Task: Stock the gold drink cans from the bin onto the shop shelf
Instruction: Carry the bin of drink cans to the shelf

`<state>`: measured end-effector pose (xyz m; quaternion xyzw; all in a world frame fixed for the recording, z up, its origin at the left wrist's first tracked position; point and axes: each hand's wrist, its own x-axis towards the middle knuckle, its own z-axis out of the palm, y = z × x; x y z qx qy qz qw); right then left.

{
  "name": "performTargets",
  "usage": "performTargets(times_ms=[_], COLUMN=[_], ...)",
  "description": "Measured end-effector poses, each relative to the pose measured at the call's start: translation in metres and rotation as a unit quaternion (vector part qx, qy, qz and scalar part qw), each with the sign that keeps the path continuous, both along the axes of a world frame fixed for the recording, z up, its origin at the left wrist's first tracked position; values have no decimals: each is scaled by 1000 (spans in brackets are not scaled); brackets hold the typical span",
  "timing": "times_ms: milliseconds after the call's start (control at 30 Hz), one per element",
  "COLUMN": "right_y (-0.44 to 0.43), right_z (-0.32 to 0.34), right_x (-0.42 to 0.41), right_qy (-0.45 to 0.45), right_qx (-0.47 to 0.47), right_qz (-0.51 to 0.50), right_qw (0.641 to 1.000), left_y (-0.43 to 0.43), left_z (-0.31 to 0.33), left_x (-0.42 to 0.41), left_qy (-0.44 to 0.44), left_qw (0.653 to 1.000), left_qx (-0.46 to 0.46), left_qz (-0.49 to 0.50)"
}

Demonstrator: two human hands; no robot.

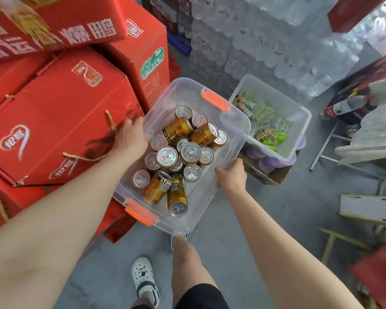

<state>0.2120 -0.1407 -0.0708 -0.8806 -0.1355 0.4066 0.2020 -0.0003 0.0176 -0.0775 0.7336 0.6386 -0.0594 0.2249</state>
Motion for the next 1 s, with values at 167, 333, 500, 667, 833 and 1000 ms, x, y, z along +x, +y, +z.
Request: performTargets(times_ms=[167, 333, 500, 667, 833, 1000], right_y=[-12, -51, -108, -187, -272, -348], right_z=[2, 19, 56, 87, 111, 118], right_x=[5, 13, 7, -31, -108, -203], right_qy=[-9, -66, -119, -141, -150, -115], right_qx=[0, 12, 49, 80, 120, 111], right_qz=[23, 72, 113, 159, 229, 286], right_qw=[1000, 995, 985, 974, 954, 945], left_y=[1, -63, -156, -269, -396, -502], left_z=[17, 33, 48, 53, 61, 79], left_x=[-1, -20, -53, -113, -202, -295], left_qy=[-69, -125, -222, -288, -349, -351], left_qw=[994, 981, 957, 933, 899, 877], left_qx=[-61, -92, -118, -116, -93, -81], left_qz=[63, 113, 142, 182, 246, 317])
